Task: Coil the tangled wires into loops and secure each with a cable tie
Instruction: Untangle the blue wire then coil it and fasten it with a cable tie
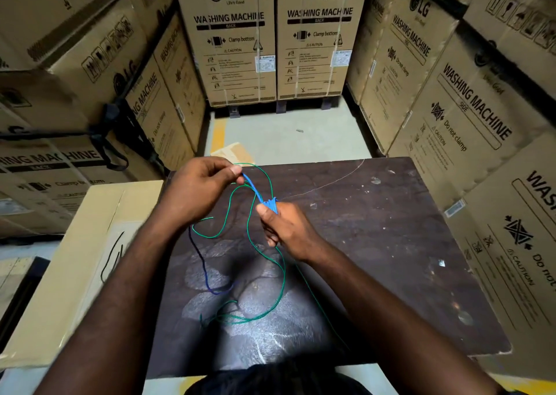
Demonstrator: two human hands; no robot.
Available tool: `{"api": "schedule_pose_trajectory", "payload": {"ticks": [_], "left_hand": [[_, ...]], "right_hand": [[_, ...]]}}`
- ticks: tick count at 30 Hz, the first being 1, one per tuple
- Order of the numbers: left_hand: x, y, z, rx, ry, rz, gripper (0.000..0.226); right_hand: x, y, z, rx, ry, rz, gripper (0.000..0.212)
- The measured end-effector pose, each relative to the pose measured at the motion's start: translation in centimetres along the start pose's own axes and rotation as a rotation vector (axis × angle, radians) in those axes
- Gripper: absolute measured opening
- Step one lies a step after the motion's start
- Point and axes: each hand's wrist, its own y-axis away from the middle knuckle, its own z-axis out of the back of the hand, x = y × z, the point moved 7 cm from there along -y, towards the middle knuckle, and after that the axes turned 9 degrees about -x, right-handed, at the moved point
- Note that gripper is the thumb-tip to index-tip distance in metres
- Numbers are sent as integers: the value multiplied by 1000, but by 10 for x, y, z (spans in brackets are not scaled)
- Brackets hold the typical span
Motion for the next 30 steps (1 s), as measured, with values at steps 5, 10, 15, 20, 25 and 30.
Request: {"api": "schedule_pose_trajectory", "payload": {"ticks": [5,10,15,20,25,30], "left_hand": [[20,-11,-14,-37,7,34,19],[50,-12,-44,19,-18,42,22],[74,-8,-66,167,102,118,32],[86,11,-83,261,169,201,39],[89,24,-92,289,171,215,45],[88,39,-95,267,162,245,31]], "right_hand": [[6,9,-11,101,-305,-142,36],[21,8,-10,175,-490,-175,28],[24,17,-17,293,-685,-213,16],[24,18,-12,310,-660,-192,35],[24,8,-5,251,-664,-172,39],[21,-6,6,172,-648,-140,37]]}}
